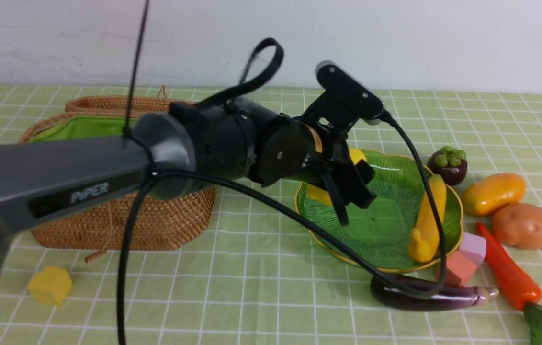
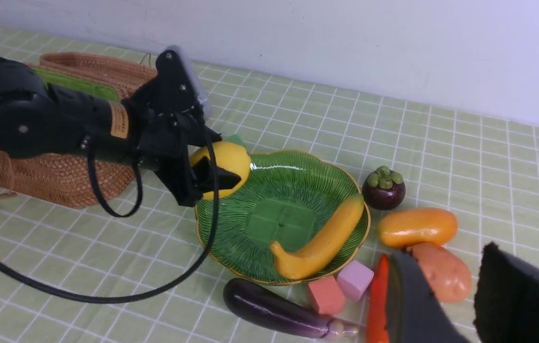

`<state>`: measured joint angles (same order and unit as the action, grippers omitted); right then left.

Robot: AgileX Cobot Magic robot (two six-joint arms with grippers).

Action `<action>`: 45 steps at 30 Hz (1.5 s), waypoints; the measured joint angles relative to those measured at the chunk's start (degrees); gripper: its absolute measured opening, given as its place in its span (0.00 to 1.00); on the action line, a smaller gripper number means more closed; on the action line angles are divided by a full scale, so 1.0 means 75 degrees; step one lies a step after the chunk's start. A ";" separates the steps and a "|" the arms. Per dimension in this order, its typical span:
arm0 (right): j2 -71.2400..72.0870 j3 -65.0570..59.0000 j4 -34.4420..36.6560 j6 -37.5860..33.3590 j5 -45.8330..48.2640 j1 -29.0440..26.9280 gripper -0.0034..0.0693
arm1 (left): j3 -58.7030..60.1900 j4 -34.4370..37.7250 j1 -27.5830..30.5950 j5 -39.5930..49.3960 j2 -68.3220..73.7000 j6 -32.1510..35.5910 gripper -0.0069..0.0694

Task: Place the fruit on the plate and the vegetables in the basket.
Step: Grab a lemon with your left arm and place it on the plate on the right, then grab an eggplant with your right arm and place it in the basket on the left.

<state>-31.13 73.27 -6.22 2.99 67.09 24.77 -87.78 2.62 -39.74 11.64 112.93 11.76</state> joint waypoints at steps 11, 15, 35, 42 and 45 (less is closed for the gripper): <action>0.0000 0.0000 0.0096 0.0000 0.0187 0.0000 0.35 | -0.0719 0.0679 0.0000 -0.0039 0.0820 0.0002 0.83; 0.0000 0.0000 0.0096 0.0000 0.0195 0.0000 0.35 | -0.0728 0.0744 0.0000 0.0067 0.0813 0.0002 0.92; -0.0058 0.0000 0.0148 0.0000 0.0367 0.0000 0.35 | -0.0728 0.1367 0.0000 0.3014 -0.2481 -0.0425 0.09; -0.0712 -0.0196 0.0829 -0.0353 0.0352 0.0000 0.31 | 0.0036 0.1764 0.0000 0.3706 -0.4695 -0.0541 0.07; -0.0949 -0.0395 0.0961 -0.0573 0.0335 0.0000 0.27 | 0.0668 0.1830 0.0000 0.3725 -0.5401 -0.0555 0.07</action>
<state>-38.25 70.30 0.99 -1.31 69.60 24.77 -82.76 16.35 -39.74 39.58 72.42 7.60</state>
